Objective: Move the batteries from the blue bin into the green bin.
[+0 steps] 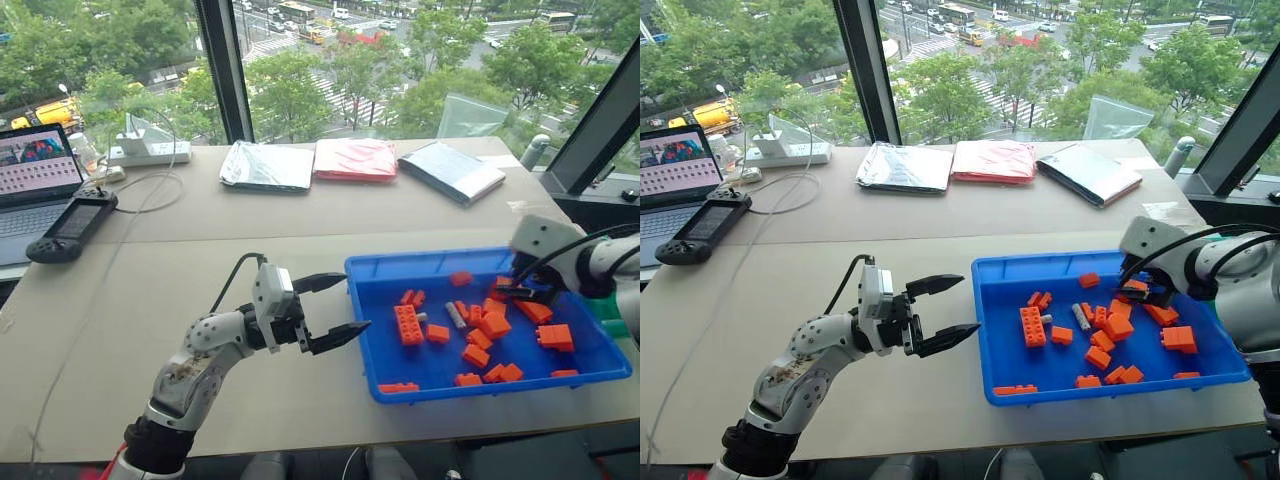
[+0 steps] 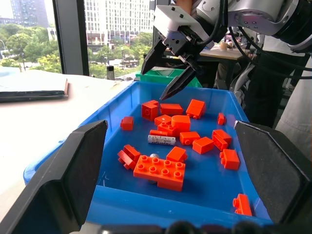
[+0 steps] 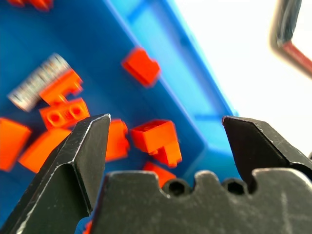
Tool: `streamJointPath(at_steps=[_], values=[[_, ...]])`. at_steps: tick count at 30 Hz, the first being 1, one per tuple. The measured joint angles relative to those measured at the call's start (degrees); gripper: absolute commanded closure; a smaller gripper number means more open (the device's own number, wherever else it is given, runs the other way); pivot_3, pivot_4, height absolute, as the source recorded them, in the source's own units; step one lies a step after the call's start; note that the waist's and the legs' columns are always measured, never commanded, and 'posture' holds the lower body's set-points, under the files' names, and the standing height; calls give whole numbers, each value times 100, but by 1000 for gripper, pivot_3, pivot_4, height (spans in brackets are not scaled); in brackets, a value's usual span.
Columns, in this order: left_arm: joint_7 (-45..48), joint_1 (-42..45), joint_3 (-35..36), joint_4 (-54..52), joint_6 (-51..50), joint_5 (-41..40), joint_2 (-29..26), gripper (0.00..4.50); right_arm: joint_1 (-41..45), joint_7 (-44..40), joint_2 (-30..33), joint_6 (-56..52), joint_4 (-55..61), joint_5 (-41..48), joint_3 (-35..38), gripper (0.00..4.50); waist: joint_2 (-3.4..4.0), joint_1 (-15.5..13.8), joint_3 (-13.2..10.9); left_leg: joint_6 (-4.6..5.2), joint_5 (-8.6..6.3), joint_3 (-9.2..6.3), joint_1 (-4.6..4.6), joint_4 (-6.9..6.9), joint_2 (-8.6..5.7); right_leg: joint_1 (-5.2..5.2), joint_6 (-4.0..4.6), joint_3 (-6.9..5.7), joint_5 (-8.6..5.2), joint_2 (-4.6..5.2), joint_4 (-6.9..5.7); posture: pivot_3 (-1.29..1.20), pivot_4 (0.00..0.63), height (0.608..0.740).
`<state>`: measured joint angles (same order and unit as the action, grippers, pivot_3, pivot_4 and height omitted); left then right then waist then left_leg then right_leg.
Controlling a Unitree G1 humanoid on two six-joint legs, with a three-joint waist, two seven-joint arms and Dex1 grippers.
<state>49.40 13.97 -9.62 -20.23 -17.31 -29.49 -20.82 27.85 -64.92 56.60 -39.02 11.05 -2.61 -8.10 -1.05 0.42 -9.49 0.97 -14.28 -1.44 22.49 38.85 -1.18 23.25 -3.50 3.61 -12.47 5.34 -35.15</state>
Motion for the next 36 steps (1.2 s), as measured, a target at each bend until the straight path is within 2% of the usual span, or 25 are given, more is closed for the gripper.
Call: streamJointPath(at_steps=[16, 21, 24, 30, 31, 32, 36], values=[[-151, -15, 0, -23, -25, 0, 26, 0, -1, -112, -5, 33, -634, 4, -450, 165, 0, 14, 0, 0, 0, 1, 2, 1, -1, 4, -1, 0, 1, -1, 1, 0, 150, 740], [-166, -37, -9, -30, -30, 0, 26, 0, 183, -132, -5, 220, -1140, -70, -640, 165, 0, 25, 0, 0, 0, 2, 0, 1, -2, 3, -1, 0, 1, -2, 1, 0, 150, 740], [-166, -38, -17, -31, -30, 1, 26, 0, 270, -194, -6, 319, -1283, -72, -712, 900, 0, 26, 0, 0, 0, 2, 0, 0, -2, 3, 0, 0, 1, -4, 1, 0, 150, 740], [-168, -47, -22, -33, -30, 1, 25, 0, 416, -299, -43, 558, -1459, -121, -893, 2993, 0, 27, 0, 0, 0, 2, -2, 1, -2, 1, 0, 0, 1, -3, 0, 0, 150, 740], [-169, -48, -23, -33, -30, 1, 25, 0, 437, -315, -58, 591, -1466, -128, -912, 3229, 0, 28, 0, 0, 0, 2, -2, 1, -2, 1, 0, 0, 1, -3, 1, 0, 150, 740], [-169, -48, -23, -33, -30, 1, 25, 0, 472, -329, -81, 619, -1478, -136, -930, 3387, 0, 28, 0, 0, 0, 2, -2, 1, -1, 0, 0, 0, 1, -4, 0, 0, 150, 740], [-174, -50, -23, -33, -30, 1, 25, 0, 548, -364, -127, 714, -1541, -231, -993, 3387, 0, 25, 0, 0, 0, 1, -2, 1, -1, 0, 0, 0, 1, -2, 1, 0, 150, 740]])
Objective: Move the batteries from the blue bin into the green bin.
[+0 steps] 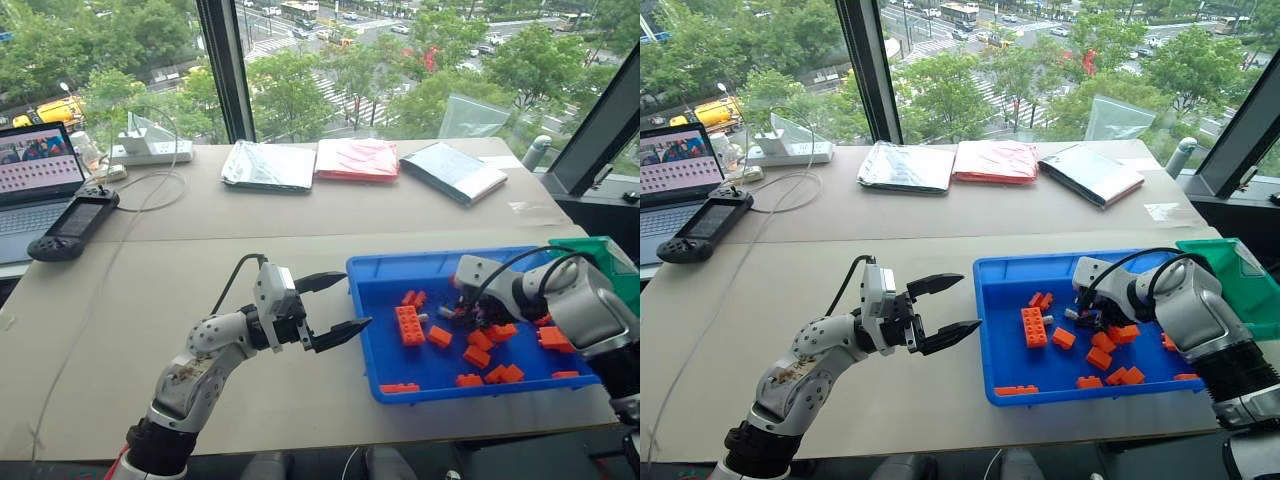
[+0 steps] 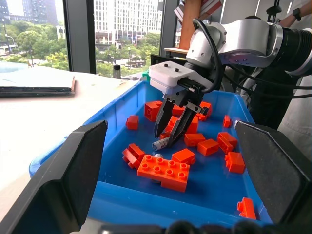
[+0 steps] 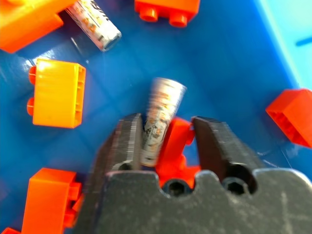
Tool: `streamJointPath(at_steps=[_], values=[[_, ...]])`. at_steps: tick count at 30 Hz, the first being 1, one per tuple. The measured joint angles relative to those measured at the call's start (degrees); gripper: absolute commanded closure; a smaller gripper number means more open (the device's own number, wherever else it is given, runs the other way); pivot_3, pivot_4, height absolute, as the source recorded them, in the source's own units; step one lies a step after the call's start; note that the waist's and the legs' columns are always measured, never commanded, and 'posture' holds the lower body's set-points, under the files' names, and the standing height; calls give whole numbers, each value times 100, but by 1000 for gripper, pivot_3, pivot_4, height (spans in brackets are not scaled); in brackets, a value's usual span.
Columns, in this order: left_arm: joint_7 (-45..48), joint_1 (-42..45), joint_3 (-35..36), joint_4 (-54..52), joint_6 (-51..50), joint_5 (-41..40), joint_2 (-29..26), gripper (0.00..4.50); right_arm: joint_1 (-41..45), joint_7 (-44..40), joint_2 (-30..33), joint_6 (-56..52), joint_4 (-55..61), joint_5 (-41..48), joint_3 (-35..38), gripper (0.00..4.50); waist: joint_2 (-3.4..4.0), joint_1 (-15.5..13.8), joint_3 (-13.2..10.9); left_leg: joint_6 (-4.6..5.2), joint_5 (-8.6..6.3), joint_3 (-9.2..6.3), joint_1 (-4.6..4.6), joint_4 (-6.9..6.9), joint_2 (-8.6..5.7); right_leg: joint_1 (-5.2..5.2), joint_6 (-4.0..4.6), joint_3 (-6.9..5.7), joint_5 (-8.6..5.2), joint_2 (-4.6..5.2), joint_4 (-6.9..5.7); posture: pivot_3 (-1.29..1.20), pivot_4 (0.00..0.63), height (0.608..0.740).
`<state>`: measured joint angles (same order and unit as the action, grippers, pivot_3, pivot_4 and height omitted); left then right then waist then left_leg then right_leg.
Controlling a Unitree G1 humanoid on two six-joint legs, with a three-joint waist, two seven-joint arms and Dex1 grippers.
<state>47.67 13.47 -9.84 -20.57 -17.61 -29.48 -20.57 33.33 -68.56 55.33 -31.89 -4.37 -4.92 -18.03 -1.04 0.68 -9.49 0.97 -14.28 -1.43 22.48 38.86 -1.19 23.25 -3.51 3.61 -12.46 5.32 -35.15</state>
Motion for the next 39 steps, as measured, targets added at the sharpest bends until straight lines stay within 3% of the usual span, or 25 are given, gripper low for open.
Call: streamJointPath(at_steps=[14, 16, 21, 31, 34, 39], values=[[0, -3, 0, 0, 2, 2, -2, 0, 46, -3, -63, 152, -57, -113, -4, 3387, 0, 1, 0, 0, 0, 0, -1, 0, 0, 0, 0, 0, 0, 1, 0, 0, 150, 740], [1, -3, 0, 1, 2, 2, -1, 0, 41, 9, -63, 165, -56, -114, -3, 2373, 0, 1, 0, 0, 0, 0, -1, 0, 0, 0, 0, 0, 0, 1, 0, 0, 150, 740], [2, -3, 0, 2, 4, 9, 5, 0, 39, 127, -64, 247, -59, -123, 37, 826, 0, 1, 0, 0, 0, 0, -1, 0, 0, 0, 0, 0, 0, 1, 0, 0, 150, 740], [1, -3, 0, 6, 10, 30, 34, 0, 132, 99, -245, 541, -82, -207, -17, 826, 0, 3, 0, 0, 0, 0, -1, 0, 0, 0, 0, 0, 0, 0, 0, 0, 150, 740], [0, -5, -2, 6, 12, 32, 57, 0, 240, -39, -268, 630, -124, -293, -154, 1555, 0, 4, 0, 0, 0, 0, -2, -1, 0, -1, 0, 0, 0, 0, 0, 0, 150, 740], [-5, -32, -3, 6, 13, 37, 61, 0, 246, -194, -298, 704, -185, -300, -183, 3175, -1, -1, 0, 0, 0, 0, -3, 0, 0, -2, 0, 0, 0, 0, 0, 0, 150, 740]])
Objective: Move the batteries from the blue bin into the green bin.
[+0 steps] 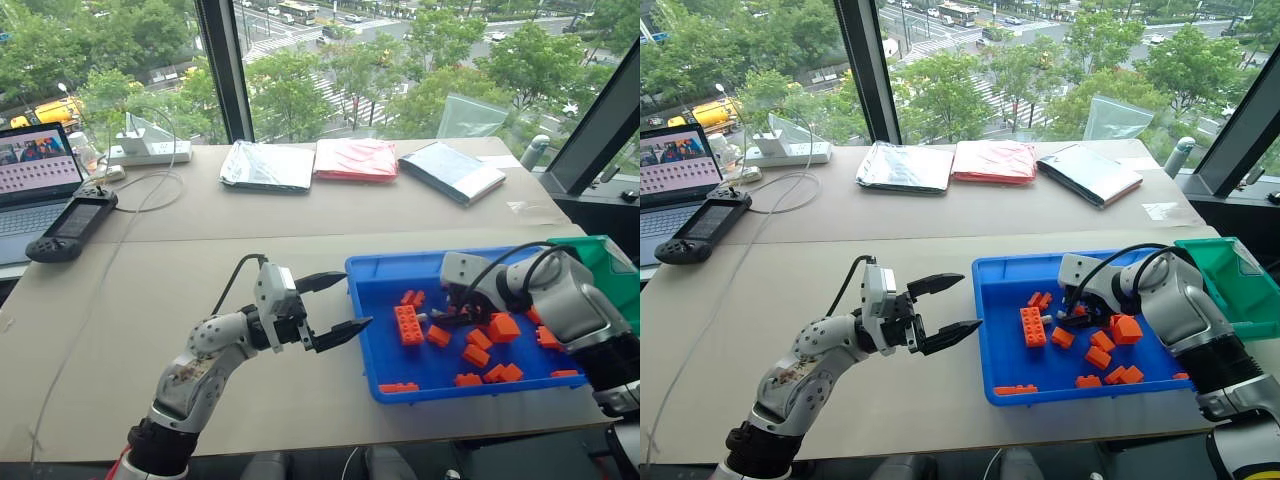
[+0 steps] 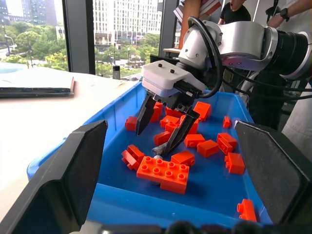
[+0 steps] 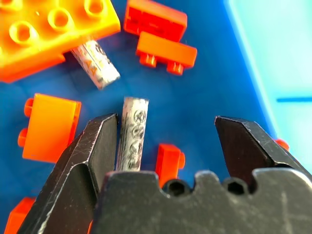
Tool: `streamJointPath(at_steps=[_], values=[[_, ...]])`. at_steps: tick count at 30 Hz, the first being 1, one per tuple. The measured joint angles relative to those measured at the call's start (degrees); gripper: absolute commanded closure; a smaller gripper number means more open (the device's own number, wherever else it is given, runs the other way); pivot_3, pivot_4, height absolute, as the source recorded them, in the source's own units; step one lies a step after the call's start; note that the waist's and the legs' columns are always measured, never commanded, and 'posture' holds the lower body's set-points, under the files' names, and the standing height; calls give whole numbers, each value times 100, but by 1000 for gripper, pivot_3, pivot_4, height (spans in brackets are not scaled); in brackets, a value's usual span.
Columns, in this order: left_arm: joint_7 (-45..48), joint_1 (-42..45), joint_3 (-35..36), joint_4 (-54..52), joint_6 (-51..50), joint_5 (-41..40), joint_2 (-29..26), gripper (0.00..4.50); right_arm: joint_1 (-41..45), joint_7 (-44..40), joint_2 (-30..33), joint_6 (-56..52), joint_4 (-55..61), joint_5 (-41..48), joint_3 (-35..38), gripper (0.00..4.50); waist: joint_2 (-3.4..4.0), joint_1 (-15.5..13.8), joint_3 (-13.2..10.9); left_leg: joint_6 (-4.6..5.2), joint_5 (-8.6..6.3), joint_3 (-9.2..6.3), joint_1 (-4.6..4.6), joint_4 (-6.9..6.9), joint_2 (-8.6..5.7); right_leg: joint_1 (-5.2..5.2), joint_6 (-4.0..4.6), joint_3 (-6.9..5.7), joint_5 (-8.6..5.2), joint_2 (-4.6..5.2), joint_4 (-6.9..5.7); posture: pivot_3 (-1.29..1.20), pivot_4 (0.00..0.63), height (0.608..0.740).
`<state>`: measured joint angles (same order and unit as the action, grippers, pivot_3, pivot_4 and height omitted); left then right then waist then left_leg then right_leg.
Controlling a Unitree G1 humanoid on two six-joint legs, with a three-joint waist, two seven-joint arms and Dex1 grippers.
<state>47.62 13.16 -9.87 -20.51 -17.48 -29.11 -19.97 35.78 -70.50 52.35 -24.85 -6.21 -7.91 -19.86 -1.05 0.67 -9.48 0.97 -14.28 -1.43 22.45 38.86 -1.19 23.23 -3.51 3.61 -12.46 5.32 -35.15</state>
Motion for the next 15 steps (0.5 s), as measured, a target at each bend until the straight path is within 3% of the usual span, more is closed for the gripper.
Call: streamJointPath(at_steps=[3, 11, 15], values=[[-13, -2, 0, 0, 0, 4, 1, 0, 0, -60, -17, 37, 1, -20, -11, 4244, 0, 4, 0, 0, 0, 0, 0, 0, 0, 0, 0, 0, 0, 0, 0, 0, 150, 740], [-37, -43, 1, -5, 0, 3, -12, 0, -21, -43, -61, -232, 92, 27, 66, 4270, 0, 4, 0, 0, 0, 0, 0, 0, 1, 1, 0, 0, 0, 0, 0, 0, 150, 740], [-37, -75, -3, -11, -2, 2, -55, 0, -173, 81, -24, -852, 560, 269, 506, 4270, 0, -3, 0, 0, 0, -3, 4, -1, 1, 5, 0, 0, 0, 3, -1, 0, 150, 740]])
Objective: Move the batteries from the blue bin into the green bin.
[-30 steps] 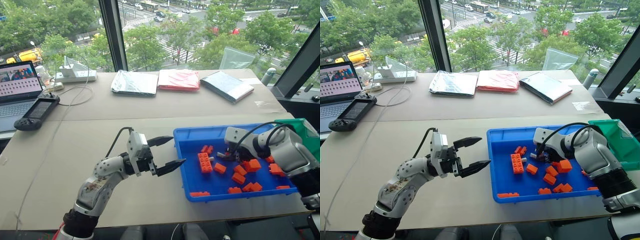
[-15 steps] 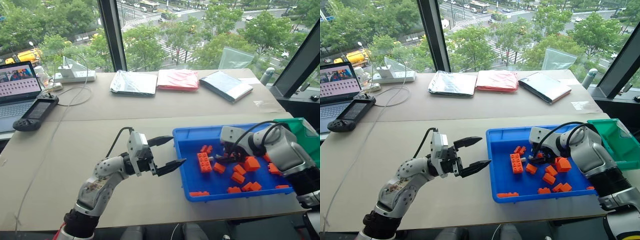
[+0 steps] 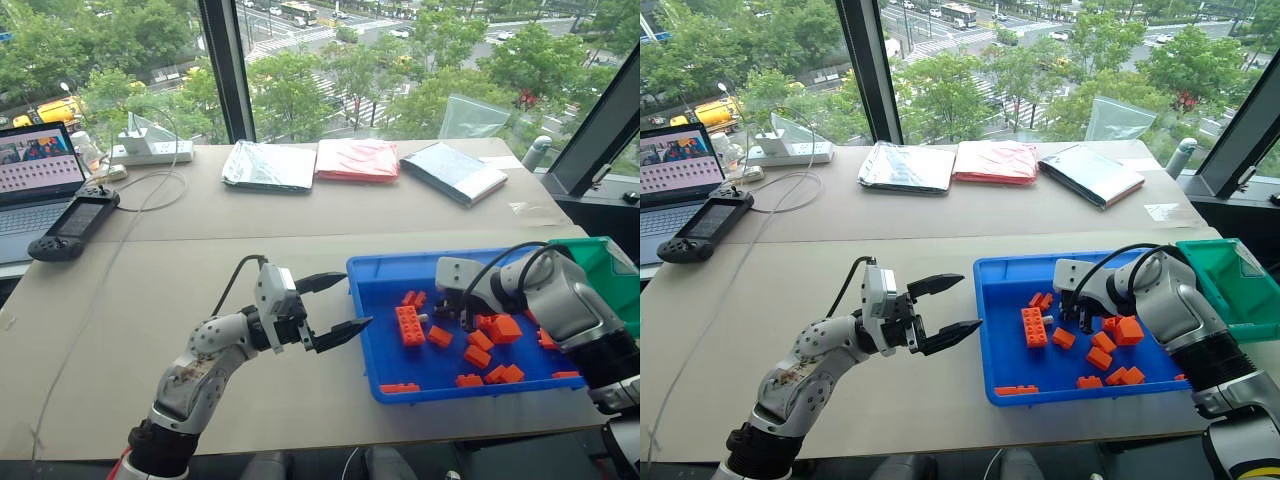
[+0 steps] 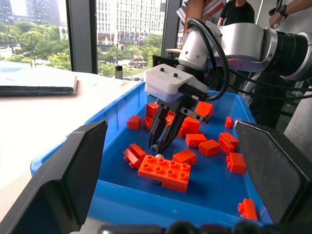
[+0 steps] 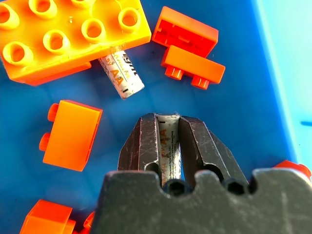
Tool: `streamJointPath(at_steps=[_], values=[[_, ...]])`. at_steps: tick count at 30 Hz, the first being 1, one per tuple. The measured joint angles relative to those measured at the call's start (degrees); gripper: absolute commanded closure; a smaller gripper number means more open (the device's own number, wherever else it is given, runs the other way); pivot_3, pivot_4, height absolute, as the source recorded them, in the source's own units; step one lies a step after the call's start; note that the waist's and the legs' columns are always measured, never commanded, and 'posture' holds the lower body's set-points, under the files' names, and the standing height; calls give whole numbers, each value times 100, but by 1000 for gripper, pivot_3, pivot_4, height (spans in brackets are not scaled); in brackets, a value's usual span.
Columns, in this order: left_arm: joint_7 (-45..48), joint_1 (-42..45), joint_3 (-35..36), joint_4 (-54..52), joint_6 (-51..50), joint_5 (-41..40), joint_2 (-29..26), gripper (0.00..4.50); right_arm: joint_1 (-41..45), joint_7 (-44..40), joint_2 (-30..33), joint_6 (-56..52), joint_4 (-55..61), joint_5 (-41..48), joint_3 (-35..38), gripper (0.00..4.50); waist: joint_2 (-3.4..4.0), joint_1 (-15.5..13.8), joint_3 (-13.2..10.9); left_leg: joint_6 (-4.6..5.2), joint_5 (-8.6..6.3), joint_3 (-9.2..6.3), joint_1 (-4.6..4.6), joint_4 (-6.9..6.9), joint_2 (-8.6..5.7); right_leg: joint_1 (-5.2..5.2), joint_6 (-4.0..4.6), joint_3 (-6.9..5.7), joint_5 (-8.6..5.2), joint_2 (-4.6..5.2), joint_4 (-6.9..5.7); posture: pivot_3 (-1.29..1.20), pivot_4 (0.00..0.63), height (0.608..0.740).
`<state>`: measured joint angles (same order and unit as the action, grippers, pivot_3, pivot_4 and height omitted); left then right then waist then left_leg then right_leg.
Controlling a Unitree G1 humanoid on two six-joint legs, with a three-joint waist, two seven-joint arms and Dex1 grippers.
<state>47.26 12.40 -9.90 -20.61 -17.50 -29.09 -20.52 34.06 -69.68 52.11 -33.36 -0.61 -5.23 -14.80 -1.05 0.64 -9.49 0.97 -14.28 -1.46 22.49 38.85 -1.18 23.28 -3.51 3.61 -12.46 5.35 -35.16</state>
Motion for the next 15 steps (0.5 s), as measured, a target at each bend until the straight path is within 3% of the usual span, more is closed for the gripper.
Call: streamJointPath(at_steps=[8, 11, 15], values=[[20, 2, 1, -32, -2, -7, -109, 0, -339, 1043, 536, -1633, 794, 416, 2031, 4270, 0, -61, 0, 0, 0, 1, 5, 0, -1, 2, 0, -2, 0, 2, 2, 0, 150, 740], [22, 2, 1, -37, -2, -8, -123, 0, -252, 2069, 419, -2248, 708, 167, 2581, 4270, 0, -56, 0, 0, 0, 3, 5, 0, -2, 2, 0, -1, 0, 1, 2, 0, 150, 740], [49, 0, -9, -52, -2, -16, -114, 0, 195, 3984, -257, -2779, 441, -386, 3562, 4270, 1, -39, 1, -1, 0, 6, 7, -3, -8, 7, 0, 3, 0, -1, -1, 0, 150, 740]])
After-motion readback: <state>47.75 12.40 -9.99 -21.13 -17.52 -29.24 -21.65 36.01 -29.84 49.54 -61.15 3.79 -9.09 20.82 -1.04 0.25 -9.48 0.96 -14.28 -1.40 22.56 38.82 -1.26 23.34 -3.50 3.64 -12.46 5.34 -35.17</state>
